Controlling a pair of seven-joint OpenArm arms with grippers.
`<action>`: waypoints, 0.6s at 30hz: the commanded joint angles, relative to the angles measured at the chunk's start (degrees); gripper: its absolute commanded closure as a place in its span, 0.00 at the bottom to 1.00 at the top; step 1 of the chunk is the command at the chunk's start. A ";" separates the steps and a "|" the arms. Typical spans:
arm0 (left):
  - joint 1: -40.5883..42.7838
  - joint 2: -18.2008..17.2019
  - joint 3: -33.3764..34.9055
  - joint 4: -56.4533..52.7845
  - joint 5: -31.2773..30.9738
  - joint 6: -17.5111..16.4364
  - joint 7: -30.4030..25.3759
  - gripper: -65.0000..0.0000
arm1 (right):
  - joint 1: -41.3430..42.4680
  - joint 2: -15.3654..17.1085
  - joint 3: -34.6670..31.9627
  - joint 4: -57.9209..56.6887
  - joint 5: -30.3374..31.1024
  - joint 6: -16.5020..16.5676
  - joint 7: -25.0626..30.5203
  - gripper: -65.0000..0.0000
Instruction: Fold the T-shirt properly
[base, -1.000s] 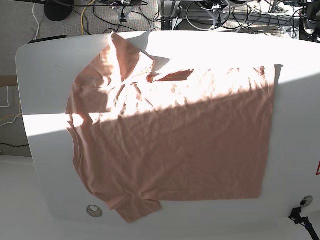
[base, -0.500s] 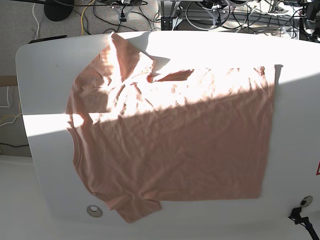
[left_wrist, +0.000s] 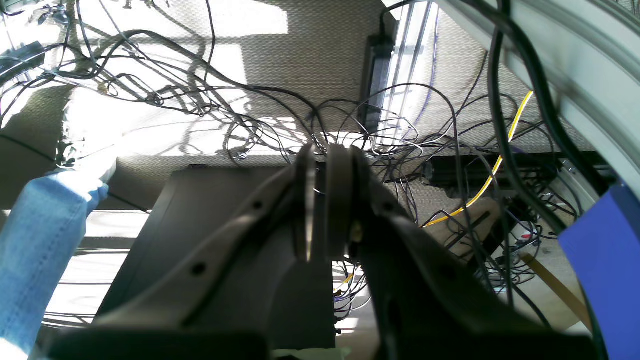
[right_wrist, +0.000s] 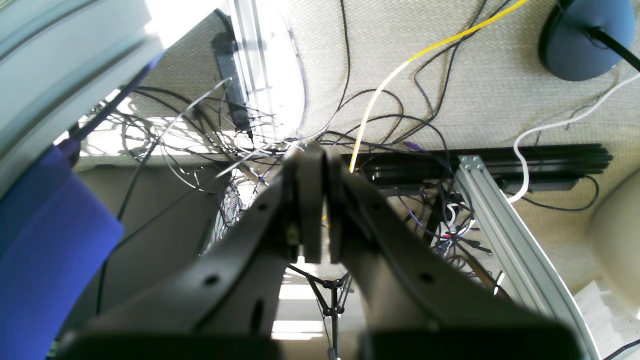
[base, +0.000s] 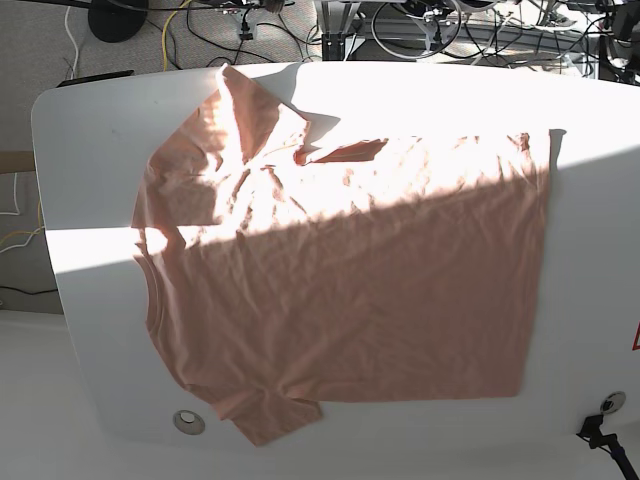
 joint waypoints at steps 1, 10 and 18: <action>0.28 -0.11 -0.05 -0.22 0.05 0.25 0.06 0.95 | -0.15 0.25 0.19 -0.19 -0.65 0.06 -0.30 0.99; 1.75 -0.34 -0.32 0.74 -0.23 -0.43 -0.29 0.95 | -1.36 0.50 0.05 0.47 0.23 0.22 0.02 0.99; 1.93 -0.34 -0.32 0.74 -0.32 -0.43 -0.55 0.95 | -1.36 0.50 -0.12 0.65 -0.21 0.22 0.37 0.99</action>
